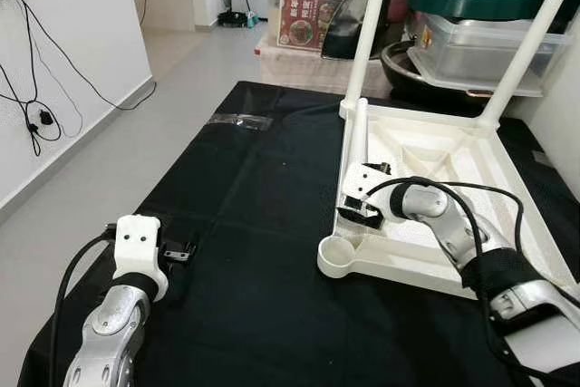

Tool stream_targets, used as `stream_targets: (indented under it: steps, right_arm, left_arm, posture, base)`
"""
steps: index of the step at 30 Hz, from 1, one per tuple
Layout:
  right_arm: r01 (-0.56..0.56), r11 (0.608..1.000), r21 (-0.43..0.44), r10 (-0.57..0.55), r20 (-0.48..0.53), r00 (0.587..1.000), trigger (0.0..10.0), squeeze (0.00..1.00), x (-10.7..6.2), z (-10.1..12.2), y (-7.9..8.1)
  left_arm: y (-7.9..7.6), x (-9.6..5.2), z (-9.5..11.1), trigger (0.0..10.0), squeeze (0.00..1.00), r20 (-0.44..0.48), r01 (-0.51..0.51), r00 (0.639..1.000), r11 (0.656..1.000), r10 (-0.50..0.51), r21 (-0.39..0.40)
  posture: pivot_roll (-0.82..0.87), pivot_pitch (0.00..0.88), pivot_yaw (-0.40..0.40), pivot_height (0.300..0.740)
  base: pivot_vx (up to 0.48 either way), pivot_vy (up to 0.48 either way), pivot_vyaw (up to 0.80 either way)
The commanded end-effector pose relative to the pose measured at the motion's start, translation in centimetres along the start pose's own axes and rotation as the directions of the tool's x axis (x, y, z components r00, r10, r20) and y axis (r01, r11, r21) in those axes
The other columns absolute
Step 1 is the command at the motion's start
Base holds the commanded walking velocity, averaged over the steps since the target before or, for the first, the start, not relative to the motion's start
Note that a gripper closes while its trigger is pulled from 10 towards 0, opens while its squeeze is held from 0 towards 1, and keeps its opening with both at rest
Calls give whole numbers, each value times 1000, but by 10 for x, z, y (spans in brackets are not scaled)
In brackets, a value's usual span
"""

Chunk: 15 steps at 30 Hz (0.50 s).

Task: Building children table

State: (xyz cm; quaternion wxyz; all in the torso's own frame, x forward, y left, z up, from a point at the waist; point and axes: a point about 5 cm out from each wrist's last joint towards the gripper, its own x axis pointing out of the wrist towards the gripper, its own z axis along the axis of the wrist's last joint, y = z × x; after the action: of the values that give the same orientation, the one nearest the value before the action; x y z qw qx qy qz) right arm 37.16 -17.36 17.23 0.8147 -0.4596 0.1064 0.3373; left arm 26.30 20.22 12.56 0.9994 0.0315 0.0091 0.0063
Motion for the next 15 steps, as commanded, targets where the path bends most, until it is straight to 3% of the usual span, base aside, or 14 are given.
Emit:
stream_targets:
  steps: [1,8,15]
  right_arm:
    - [-29,1000,-12,29,-19,999,10000,0,-1,-5,3]
    - [-50,997,-54,46,-61,997,10000,0,3,-12,6]
    - [8,996,-87,-16,-95,995,10000,0,12,-11,4]
  left_arm:
    - [1,0,-2,10000,0,-7,0,1000,1000,1,10]
    - [-2,1,-3,10000,0,-9,-1,1000,1000,1,8]
    - [-1,0,-5,10000,0,-15,-6,1000,1000,6,13]
  posture:
    - [100,0,-80,740]
    - [102,0,-86,740]
    - [106,0,-90,740]
  base:
    - [0,0,0]
    - [0,0,0]
    - [0,0,0]
